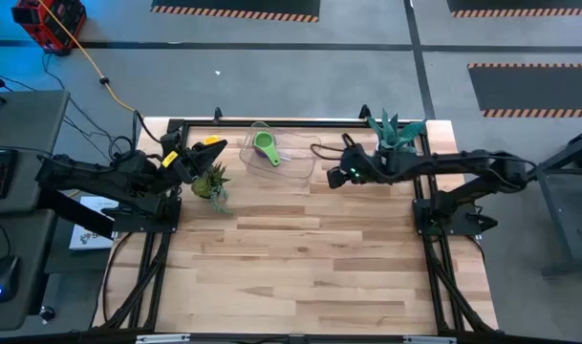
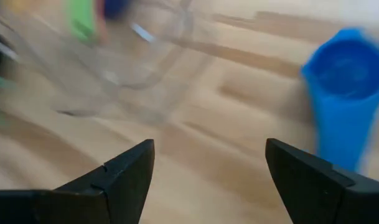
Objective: Nest measuring cups in basket
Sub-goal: Stack the blue measuring cup on top of the green measuring cup on the transparent bin
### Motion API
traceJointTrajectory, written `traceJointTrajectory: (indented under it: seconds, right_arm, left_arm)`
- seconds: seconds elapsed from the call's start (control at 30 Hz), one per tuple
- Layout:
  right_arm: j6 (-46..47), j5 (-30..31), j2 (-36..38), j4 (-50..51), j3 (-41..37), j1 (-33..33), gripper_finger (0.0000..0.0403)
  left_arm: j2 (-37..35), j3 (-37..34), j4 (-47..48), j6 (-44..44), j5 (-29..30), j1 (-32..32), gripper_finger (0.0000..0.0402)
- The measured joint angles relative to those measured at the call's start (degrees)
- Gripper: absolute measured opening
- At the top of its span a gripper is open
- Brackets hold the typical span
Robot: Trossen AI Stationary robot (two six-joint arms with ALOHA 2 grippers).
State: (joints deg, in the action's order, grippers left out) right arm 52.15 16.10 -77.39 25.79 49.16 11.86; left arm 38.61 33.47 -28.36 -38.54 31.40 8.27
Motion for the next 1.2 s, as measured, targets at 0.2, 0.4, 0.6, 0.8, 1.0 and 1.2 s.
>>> traceJointTrajectory:
  seconds: [0.2, 0.4, 0.6, 0.8, 1.0, 1.2]
  right_arm:
    - [-19.1, 0.5, -11.0, 8.9, 7.7, 5.0, 0.0297]
    - [-28.5, 5.1, -18.7, 14.8, 12.5, 8.1, 0.0297]
    - [-30.5, 4.9, -22.9, 13.0, 12.8, 10.9, 0.0284]
    - [-31.0, 5.3, -26.1, 12.1, 12.6, 13.0, 0.0246]
    - [-31.0, 4.9, -26.9, 12.6, 12.6, 14.1, 0.0183]
    - [-30.6, 2.9, -26.9, 14.3, 12.6, 12.5, 0.0065]
  left_arm:
    - [0.0, 0.0, 0.0, -0.2, 0.7, 0.0, 0.0215]
    - [0.0, 0.0, 0.0, -0.3, 0.7, 0.0, 0.0215]
    - [0.0, 0.0, 0.0, -0.3, 0.9, 0.0, 0.0215]
    - [0.0, 0.0, -0.2, -0.3, 1.5, 0.0, 0.0215]
    - [0.0, 0.0, -0.2, -0.4, 1.5, 0.0, 0.0215]
    - [0.0, 0.0, -0.2, -0.4, 1.5, 0.0, 0.0215]
